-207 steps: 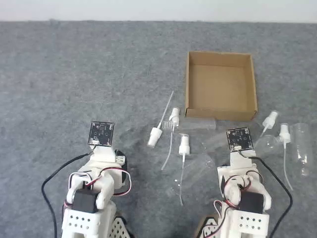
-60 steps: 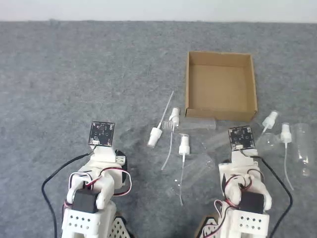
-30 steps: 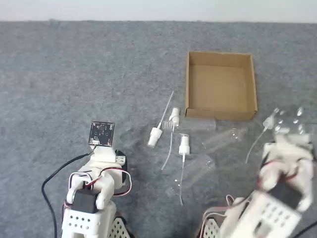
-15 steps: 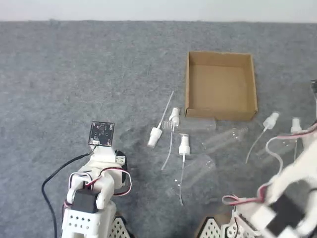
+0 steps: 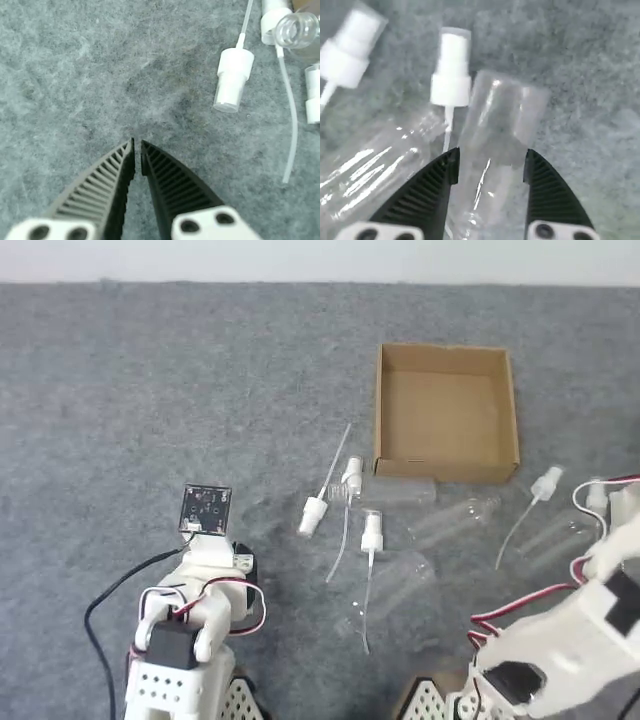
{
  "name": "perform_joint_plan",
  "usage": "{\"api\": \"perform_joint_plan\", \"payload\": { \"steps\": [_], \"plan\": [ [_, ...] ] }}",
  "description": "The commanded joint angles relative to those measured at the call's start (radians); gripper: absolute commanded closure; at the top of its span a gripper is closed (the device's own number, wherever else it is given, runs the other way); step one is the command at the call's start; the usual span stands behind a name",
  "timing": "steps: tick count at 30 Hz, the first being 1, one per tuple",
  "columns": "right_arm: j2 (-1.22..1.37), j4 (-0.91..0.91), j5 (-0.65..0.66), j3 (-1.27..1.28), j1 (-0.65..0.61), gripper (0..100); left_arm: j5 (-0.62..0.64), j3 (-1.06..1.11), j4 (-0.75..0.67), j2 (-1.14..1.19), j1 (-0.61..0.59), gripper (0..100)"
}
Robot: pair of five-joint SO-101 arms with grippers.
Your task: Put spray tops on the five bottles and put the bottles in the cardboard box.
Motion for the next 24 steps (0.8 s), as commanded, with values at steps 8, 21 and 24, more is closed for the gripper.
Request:
{"api": "perform_joint_plan", "payload": {
  "steps": [8, 21, 24],
  "plan": [
    [0.087, 0.001, -0.049, -0.080, 0.008, 76.4, 0.011, -0.007, 0.003, -0.008, 0.003, 99],
    [0.087, -0.021, -0.557, -0.083, 0.277, 94.9, 0.011, -0.007, 0.003, -0.008, 0.003, 99],
    [0.070, 0.031, -0.746, -0.081, 0.286, 89.7, 0.011, -0.007, 0.003, -0.008, 0.003, 99]
  ]
}}
